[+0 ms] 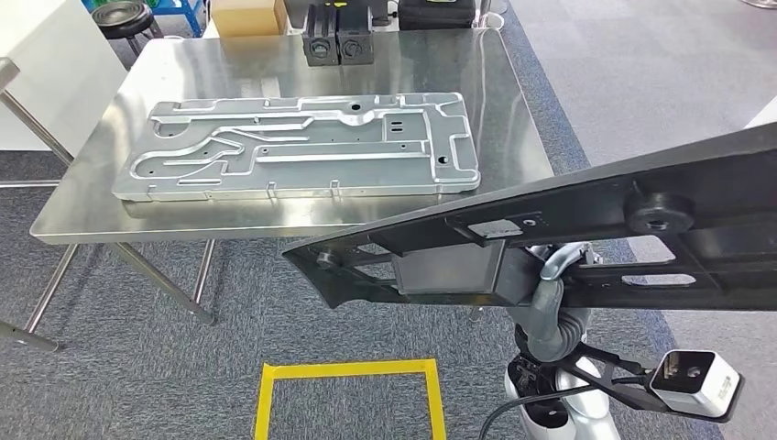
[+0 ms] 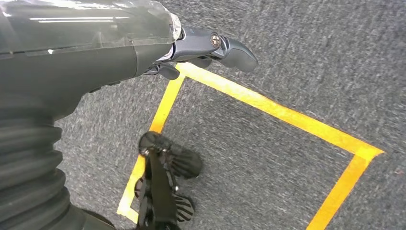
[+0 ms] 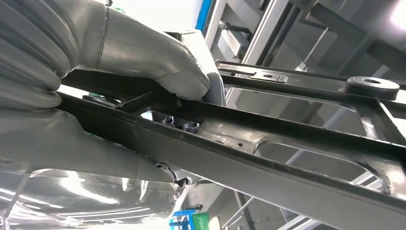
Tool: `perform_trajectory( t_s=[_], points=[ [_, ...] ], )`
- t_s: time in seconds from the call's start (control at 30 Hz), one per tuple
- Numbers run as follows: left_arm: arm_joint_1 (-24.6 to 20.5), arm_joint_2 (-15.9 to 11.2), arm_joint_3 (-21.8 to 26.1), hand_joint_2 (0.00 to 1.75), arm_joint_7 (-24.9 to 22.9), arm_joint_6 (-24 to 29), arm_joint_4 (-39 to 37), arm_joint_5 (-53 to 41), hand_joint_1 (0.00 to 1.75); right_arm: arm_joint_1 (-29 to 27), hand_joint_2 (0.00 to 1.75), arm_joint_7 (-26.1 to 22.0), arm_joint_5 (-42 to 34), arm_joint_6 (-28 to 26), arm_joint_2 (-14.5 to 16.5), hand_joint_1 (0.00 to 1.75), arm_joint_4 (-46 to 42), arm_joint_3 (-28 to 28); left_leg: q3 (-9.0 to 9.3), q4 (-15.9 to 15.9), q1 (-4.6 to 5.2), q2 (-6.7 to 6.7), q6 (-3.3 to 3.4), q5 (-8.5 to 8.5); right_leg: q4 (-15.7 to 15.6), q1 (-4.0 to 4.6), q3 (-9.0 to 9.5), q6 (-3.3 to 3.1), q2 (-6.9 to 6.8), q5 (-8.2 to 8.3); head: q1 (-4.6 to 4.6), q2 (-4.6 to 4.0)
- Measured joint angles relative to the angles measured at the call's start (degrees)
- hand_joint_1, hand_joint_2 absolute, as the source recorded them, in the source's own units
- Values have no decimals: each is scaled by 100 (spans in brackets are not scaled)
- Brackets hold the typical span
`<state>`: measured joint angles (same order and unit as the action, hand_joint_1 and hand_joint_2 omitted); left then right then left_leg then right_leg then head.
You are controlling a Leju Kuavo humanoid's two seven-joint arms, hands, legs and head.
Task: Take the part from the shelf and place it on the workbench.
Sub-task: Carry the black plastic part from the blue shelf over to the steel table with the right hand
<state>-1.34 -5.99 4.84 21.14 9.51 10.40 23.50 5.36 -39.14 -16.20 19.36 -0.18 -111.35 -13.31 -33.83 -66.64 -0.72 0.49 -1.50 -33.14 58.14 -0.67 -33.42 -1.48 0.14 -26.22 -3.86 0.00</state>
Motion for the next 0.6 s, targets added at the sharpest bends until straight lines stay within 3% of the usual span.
perform_trajectory(
  t_s=[0.07, 0.1, 0.13, 0.2, 0.23, 0.3, 0.4, 0.47, 0.53, 0.57, 0.6],
  points=[
    [15, 4, 9, 175, 0, -11, -1, -1, 0, 4, 175, 30, -7, 11, 7, 175, 29, 0, -447, -722, -3, 0, -25, -209, 1, 9, 51, -19, 5, -50, -1, 0],
    [24, 6, 11, 175, 0, -21, -1, -1, 0, 5, 175, 49, -10, 12, 10, 175, 45, 1, -566, -833, -3, 0, -26, -147, 2, 12, 89, -17, 13, -79, -1, 0],
    [33, 8, 11, 175, 0, -29, -2, 0, 0, 8, 175, 66, -13, 12, 11, 175, 57, 1, -559, -684, -3, 0, -18, 47, 3, 14, 137, -11, 22, -112, -1, 0],
    [43, 7, 14, 175, 1, -40, -2, 1, 0, 25, 175, 84, -16, 11, 11, 175, 71, 1, -290, 96, 1, -2, 23, 577, 1, 15, 248, 15, 30, -187, 0, 0],
    [45, 6, 15, 175, 2, -42, -2, 1, 0, 42, 175, 85, -18, 12, 12, 175, 76, 0, -144, 459, 14, -6, 49, 742, 5, 23, 288, 39, 34, -223, 0, 0],
    [41, 5, 17, 175, 4, -44, -2, -1, 0, 69, 175, 90, -21, 14, 14, 175, 90, 0, -13, 775, 46, -15, 102, 812, -1, 32, 319, 99, 39, -268, 1, 0],
    [32, 10, 17, 175, 5, -52, -2, 0, 0, 85, 175, 103, -26, 27, 16, 175, 103, 0, 26, 837, 36, -22, 189, 790, -5, 35, 339, 198, 34, -314, 0, 0],
    [34, 18, 19, 175, 5, -56, -2, 1, 0, 100, 175, 109, -33, 44, 16, 175, 113, 1, 88, 898, 6, -16, 256, 788, 347, 34, 175, 261, 20, -491, 1, 0],
    [33, 27, 21, 175, 4, -57, -2, 2, 0, 105, 175, 113, -41, 56, 16, 175, 144, 2, 128, 908, 12, -11, 303, 754, 1116, 22, -269, 302, 13, -779, 1, 0],
    [34, 30, 22, 175, 4, -57, -2, 2, 0, 103, 175, 116, -43, 60, 16, 175, 167, 2, 148, 907, 15, -14, 311, 733, 1461, 19, -502, 314, 13, -855, 2, 0],
    [38, 33, 22, 175, 4, -57, -2, 2, 0, 101, 175, 122, -45, 64, 16, 175, 192, 2, 177, 906, 17, -17, 313, 707, 1628, 16, -653, 321, 13, -821, 2, 0]
  ],
)
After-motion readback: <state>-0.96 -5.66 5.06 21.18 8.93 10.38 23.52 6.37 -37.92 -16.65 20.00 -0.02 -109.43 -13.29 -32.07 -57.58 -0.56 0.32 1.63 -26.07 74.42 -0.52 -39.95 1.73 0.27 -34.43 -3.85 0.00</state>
